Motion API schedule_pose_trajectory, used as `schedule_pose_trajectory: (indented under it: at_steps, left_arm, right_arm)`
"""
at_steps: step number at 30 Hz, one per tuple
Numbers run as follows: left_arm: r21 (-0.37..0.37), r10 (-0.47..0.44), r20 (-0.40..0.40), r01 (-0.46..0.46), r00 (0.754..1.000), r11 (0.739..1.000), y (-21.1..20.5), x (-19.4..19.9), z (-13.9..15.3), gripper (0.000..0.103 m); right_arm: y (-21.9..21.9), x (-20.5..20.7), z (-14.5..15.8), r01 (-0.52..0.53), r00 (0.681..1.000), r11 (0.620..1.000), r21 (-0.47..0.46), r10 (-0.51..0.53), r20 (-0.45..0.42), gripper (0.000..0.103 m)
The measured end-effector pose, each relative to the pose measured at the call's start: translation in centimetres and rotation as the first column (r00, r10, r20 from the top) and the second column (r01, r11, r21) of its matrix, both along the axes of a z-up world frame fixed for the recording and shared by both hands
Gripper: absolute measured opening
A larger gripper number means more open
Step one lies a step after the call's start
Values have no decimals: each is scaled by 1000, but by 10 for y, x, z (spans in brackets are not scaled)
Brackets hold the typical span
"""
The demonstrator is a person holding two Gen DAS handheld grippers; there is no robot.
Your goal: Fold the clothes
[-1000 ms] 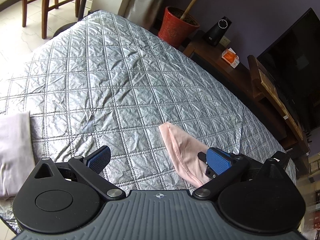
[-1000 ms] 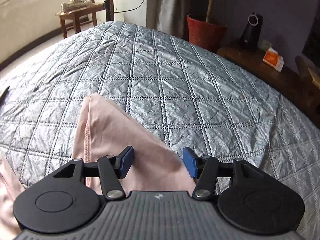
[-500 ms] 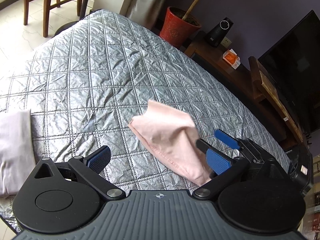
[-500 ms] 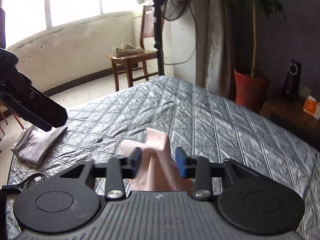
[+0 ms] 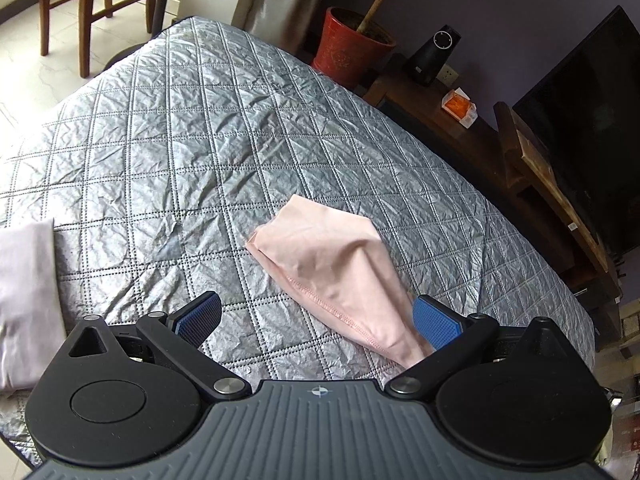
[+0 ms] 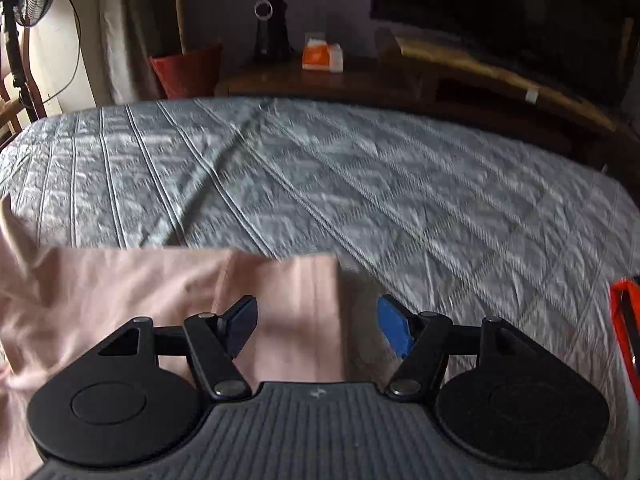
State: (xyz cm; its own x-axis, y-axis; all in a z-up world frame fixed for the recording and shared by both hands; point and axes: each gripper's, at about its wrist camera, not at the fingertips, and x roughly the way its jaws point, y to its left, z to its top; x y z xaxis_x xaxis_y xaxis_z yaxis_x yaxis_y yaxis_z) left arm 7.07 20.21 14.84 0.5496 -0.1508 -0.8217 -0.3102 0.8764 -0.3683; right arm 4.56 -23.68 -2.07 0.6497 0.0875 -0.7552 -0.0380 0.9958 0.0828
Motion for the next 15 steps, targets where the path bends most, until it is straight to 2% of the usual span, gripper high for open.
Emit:
schedule_pose_trajectory:
  at_steps: [1, 3, 4, 5, 8, 12, 15]
  left_arm:
    - [5, -6, -2, 6, 1000, 1000, -3, 1, -1, 103]
    - [12, -19, -6, 19, 1000, 1000, -10, 3, -3, 103]
    - [16, -26, -8, 26, 1000, 1000, -13, 4, -4, 103]
    - [18, -31, -10, 31, 999, 999, -16, 5, -5, 103]
    - [22, -45, -15, 46, 999, 999, -26, 8, -7, 103]
    - [30, -69, -19, 70, 997, 997, -38, 10, -8, 103]
    - [39, -90, -23, 91, 996, 995, -47, 11, -11, 103]
  right_arm:
    - [-13, -3, -4, 44, 999, 999, -6, -44, -19, 64]
    - [-16, -10, -7, 44, 999, 999, 15, -44, -8, 60]
    - [-12, -13, -8, 21, 1000, 1000, 14, -21, 4, 37]
    - [-9, -15, -7, 1, 1000, 1000, -1, -1, 12, 19]
    - [-6, -20, -5, 2, 1000, 999, -41, -1, 28, 16]
    - [-6, -42, 3, 85, 995, 971, -225, -70, 73, 17]
    - [0, -66, 11, 104, 989, 970, -219, -76, 130, 31]
